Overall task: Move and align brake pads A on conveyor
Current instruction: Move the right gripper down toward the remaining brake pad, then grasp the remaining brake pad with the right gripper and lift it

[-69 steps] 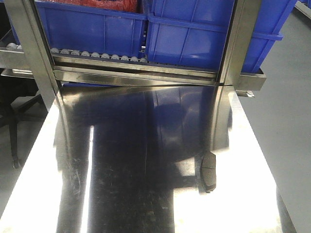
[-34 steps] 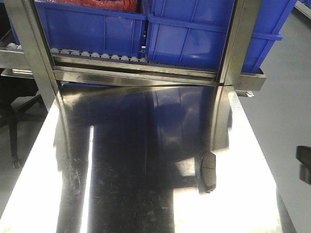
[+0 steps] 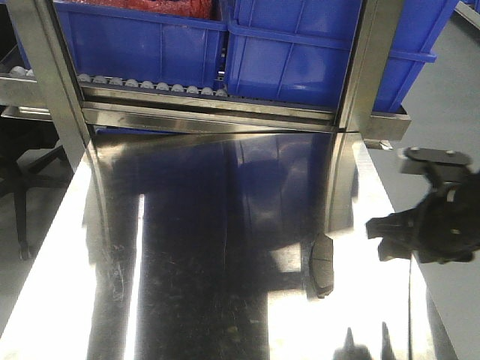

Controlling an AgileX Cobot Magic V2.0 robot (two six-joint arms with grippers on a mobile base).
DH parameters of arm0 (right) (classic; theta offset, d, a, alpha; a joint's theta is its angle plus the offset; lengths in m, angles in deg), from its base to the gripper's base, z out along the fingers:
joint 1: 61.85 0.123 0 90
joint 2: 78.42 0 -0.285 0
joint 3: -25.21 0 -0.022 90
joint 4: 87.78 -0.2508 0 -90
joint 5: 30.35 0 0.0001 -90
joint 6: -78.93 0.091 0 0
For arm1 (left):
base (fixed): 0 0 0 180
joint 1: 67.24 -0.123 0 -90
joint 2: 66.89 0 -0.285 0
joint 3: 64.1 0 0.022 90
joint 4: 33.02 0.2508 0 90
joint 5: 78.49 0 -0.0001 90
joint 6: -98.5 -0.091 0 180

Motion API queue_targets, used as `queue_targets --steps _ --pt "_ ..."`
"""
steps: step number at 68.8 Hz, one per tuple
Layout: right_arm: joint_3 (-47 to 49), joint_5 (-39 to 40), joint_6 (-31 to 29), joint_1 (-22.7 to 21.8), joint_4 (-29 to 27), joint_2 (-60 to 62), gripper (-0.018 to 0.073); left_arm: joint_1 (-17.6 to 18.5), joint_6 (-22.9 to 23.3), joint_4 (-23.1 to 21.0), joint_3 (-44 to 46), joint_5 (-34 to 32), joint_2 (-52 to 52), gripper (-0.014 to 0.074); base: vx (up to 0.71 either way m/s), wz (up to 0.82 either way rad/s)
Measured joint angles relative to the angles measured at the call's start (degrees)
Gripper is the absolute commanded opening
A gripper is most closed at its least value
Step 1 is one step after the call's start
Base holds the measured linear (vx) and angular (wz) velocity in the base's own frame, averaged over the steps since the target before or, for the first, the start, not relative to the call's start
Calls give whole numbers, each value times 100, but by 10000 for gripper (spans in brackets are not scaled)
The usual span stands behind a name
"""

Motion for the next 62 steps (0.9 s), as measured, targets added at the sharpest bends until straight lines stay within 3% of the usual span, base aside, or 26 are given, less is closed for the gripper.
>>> queue_targets --steps 12,22,62 --pt "559 -1 560 787 98 -877 437 0 0 0 0 0 0 -6 0 0" --pt "1053 -66 814 1174 107 -1488 437 0 0 0 0 0 0 -6 0 0" --pt "1877 -291 1669 1322 434 -2639 437 0 0 0 0 0 0 -6 0 0"
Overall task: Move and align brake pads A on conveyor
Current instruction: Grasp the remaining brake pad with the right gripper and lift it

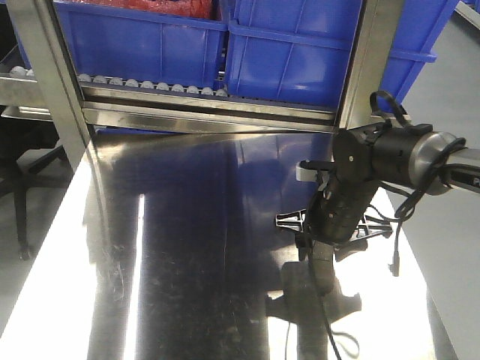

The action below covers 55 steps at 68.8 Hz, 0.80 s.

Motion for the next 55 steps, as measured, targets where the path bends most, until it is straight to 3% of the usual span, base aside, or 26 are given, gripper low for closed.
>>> queue_targets --steps 11,22,30,44,55 --pt "97 -57 49 0 25 -179 424 0 0 0 0 0 0 -6 0 0" --pt "110 -52 55 0 66 -337 356 0 0 0 0 0 0 -6 0 0" --pt "121 -70 66 0 113 -348 272 0 0 0 0 0 0 -6 0 0" --pt "121 -62 85 0 140 -355 -17 0 0 0 0 0 0 -6 0 0" --pt "29 27 -88 0 215 -223 -9 0 0 0 0 0 0 -6 0 0"
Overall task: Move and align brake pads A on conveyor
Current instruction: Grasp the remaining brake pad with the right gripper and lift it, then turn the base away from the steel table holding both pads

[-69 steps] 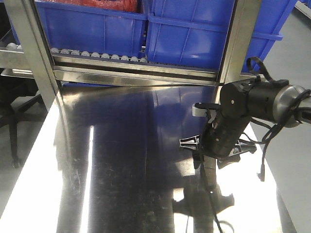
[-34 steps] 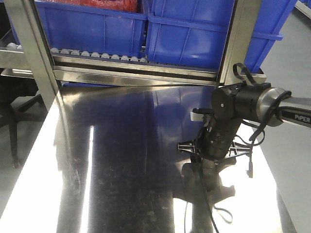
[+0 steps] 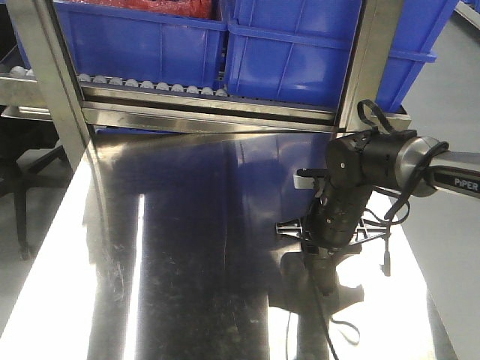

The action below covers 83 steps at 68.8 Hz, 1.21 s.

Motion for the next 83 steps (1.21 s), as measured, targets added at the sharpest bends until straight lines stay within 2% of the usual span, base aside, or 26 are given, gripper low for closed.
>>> queue_targets --steps 9,25,35,83 --pt "-254 154 -263 -172 -21 392 -6 0 0 0 0 0 0 -6 0 0" --pt "-959 365 -1029 -887 23 1408 -3 0 0 0 0 0 0 -6 0 0" --pt "-1442 634 -1255 -1190 67 2314 -2 0 0 0 0 0 0 -6 0 0" --pt "-3808 1661 -1536 -1228 242 7437 -2 0 0 0 0 0 0 -6 0 0"
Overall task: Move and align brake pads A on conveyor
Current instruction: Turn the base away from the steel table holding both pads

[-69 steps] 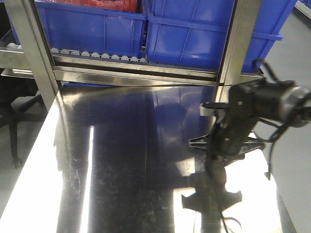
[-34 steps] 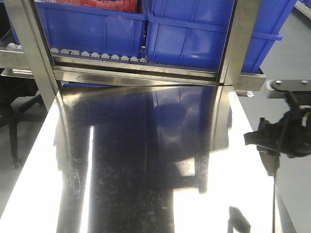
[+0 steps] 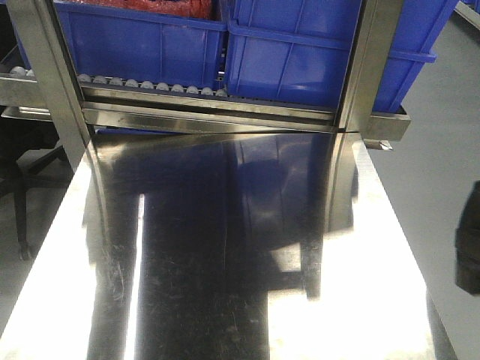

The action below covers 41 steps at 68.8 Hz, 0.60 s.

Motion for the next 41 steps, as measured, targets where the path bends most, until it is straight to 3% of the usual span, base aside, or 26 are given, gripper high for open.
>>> queue_targets --steps 20,41 --pt "-680 230 -251 0 -35 2085 -2 0 0 0 0 0 0 -6 0 0" --pt "-977 220 -272 0 -34 2775 -2 0 0 0 0 0 0 -6 0 0"
